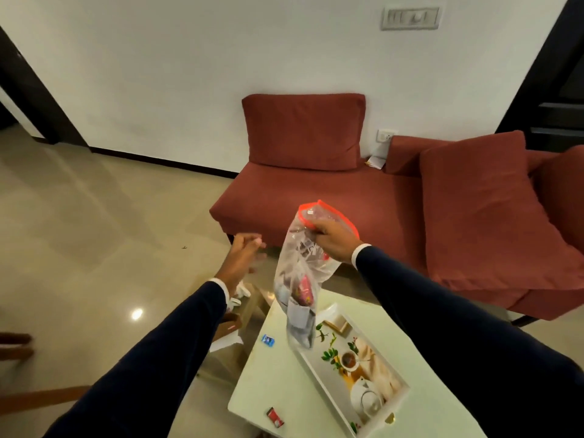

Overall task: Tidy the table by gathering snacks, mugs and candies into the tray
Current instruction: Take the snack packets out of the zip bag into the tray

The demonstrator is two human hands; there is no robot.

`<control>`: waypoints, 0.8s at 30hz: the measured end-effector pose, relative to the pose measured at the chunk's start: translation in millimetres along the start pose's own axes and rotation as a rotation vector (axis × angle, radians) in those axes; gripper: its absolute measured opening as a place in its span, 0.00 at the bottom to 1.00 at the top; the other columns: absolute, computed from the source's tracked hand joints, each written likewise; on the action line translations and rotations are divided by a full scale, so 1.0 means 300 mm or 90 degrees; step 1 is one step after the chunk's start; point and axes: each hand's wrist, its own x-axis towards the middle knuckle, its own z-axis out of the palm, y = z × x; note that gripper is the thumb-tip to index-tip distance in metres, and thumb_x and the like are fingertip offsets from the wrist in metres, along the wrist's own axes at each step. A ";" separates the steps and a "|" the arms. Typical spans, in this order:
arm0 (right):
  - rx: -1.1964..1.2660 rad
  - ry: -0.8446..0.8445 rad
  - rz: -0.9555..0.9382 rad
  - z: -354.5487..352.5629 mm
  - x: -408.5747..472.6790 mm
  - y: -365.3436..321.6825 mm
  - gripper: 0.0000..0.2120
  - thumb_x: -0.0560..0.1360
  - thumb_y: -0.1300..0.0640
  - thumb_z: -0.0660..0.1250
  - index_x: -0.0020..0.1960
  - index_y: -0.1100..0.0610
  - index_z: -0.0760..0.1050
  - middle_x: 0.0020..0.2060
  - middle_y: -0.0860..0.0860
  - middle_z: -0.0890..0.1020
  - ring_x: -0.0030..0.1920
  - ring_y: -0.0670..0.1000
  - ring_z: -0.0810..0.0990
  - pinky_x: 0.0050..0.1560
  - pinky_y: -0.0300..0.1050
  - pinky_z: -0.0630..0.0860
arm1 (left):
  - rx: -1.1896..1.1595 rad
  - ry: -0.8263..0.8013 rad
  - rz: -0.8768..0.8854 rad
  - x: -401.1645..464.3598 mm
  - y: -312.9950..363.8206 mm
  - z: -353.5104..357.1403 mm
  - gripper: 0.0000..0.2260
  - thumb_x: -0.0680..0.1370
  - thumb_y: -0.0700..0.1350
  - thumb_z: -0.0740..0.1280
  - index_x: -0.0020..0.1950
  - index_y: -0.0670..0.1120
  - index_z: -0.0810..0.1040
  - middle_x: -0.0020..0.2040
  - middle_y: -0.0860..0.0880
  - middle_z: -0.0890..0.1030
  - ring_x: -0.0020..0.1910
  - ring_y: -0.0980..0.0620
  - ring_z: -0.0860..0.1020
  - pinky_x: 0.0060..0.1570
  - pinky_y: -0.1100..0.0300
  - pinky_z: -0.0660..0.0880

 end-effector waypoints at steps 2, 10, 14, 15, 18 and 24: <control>0.070 0.007 0.002 -0.030 0.033 -0.057 0.12 0.83 0.66 0.58 0.52 0.56 0.80 0.41 0.52 0.75 0.42 0.49 0.72 0.50 0.44 0.67 | 0.003 -0.005 -0.083 0.008 -0.082 -0.027 0.10 0.85 0.52 0.60 0.63 0.50 0.70 0.66 0.46 0.78 0.60 0.46 0.79 0.55 0.47 0.75; 0.509 0.011 -0.038 -0.162 0.100 -0.311 0.15 0.83 0.63 0.60 0.64 0.52 0.80 0.59 0.61 0.78 0.57 0.67 0.80 0.50 0.70 0.81 | -0.153 -0.038 -0.362 0.008 -0.292 -0.030 0.34 0.80 0.70 0.54 0.66 0.41 0.75 0.54 0.41 0.78 0.52 0.42 0.77 0.52 0.50 0.73; 0.729 0.003 -0.055 -0.225 0.109 -0.364 0.13 0.79 0.59 0.67 0.62 0.53 0.82 0.51 0.56 0.77 0.56 0.64 0.82 0.48 0.67 0.81 | -0.307 -0.110 -0.336 0.073 -0.271 -0.037 0.43 0.77 0.75 0.48 0.75 0.42 0.70 0.69 0.37 0.76 0.68 0.35 0.75 0.65 0.39 0.72; 0.757 0.005 -0.066 -0.233 0.110 -0.362 0.12 0.78 0.58 0.69 0.60 0.52 0.83 0.50 0.54 0.82 0.55 0.62 0.84 0.49 0.65 0.81 | -0.368 -0.134 -0.310 0.094 -0.250 -0.041 0.44 0.76 0.76 0.48 0.77 0.44 0.69 0.70 0.39 0.77 0.67 0.37 0.77 0.63 0.41 0.74; 0.738 -0.033 -0.047 -0.262 0.104 -0.329 0.17 0.73 0.58 0.74 0.62 0.56 0.81 0.54 0.55 0.85 0.56 0.59 0.85 0.53 0.62 0.80 | -0.545 -0.138 -0.250 0.161 -0.180 -0.073 0.38 0.76 0.75 0.55 0.78 0.52 0.68 0.68 0.49 0.79 0.64 0.48 0.79 0.62 0.49 0.77; 0.772 -0.151 0.046 -0.301 0.045 -0.210 0.37 0.74 0.37 0.67 0.71 0.64 0.71 0.69 0.63 0.75 0.70 0.65 0.74 0.72 0.67 0.66 | -0.632 -0.134 -0.173 0.253 -0.116 -0.157 0.29 0.74 0.73 0.62 0.55 0.51 0.88 0.60 0.41 0.85 0.52 0.38 0.86 0.46 0.40 0.81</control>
